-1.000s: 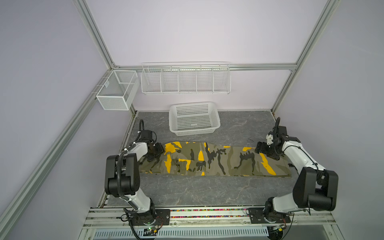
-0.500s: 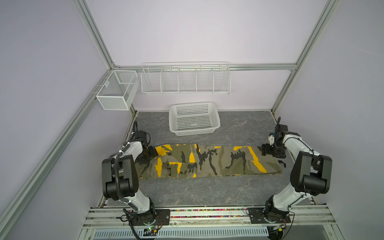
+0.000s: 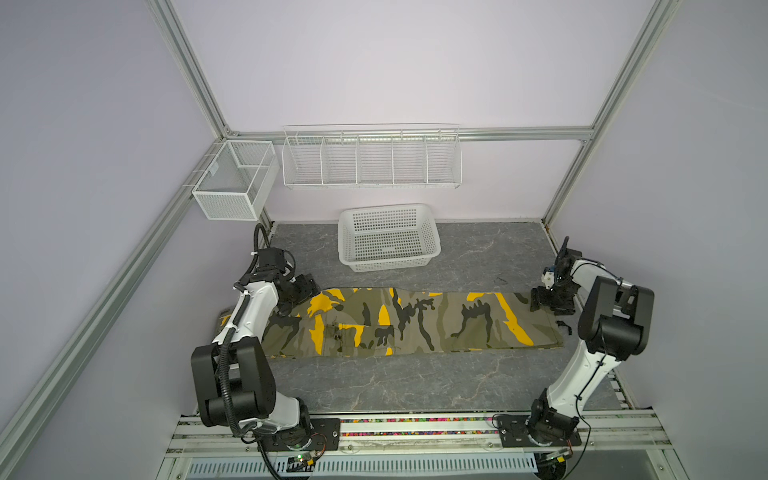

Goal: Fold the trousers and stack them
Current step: 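Raise the right gripper away from the hem end while the left gripper holds the waistband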

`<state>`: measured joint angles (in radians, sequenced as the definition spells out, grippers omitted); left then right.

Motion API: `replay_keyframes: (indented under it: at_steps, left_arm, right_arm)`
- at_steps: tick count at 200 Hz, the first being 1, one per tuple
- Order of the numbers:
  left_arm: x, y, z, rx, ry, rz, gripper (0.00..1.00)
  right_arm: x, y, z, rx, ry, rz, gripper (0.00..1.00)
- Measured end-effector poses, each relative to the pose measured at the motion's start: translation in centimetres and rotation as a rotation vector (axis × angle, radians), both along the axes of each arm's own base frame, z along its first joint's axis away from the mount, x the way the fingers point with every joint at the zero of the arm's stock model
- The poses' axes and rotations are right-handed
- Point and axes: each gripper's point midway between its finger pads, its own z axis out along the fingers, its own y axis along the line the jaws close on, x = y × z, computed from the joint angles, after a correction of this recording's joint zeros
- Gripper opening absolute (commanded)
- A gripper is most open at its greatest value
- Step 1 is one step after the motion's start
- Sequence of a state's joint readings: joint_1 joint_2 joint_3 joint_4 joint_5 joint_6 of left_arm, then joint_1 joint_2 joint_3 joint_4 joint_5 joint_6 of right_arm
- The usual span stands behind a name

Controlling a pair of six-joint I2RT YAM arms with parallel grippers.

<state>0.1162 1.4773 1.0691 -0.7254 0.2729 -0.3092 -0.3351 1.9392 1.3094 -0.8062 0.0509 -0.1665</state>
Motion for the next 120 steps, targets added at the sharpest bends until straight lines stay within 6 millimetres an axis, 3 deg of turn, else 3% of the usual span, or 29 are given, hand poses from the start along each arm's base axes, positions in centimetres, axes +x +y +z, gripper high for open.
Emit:
replay_keyframes:
  at_steps: [53, 77, 100, 120]
  left_arm:
    - [-0.6, -0.6, 0.1, -0.030, 0.017, -0.017, 0.84]
    - [-0.8, -0.8, 0.3, -0.039, 0.014, -0.021, 0.84]
    - [-1.1, -0.8, -0.1, -0.039, 0.027, -0.023, 0.84]
    - [-1.7, -0.9, -0.5, -0.041, 0.045, -0.024, 0.84]
  right_arm:
    - [0.1, 0.3, -0.2, -0.010, 0.001, 0.027, 0.66]
    - [0.5, 0.8, -0.2, -0.007, -0.008, 0.044, 0.50]
    - [0.6, 1.3, -0.2, 0.003, -0.013, 0.059, 0.24]
    - [0.7, 1.7, -0.2, 0.018, -0.016, 0.072, 0.13]
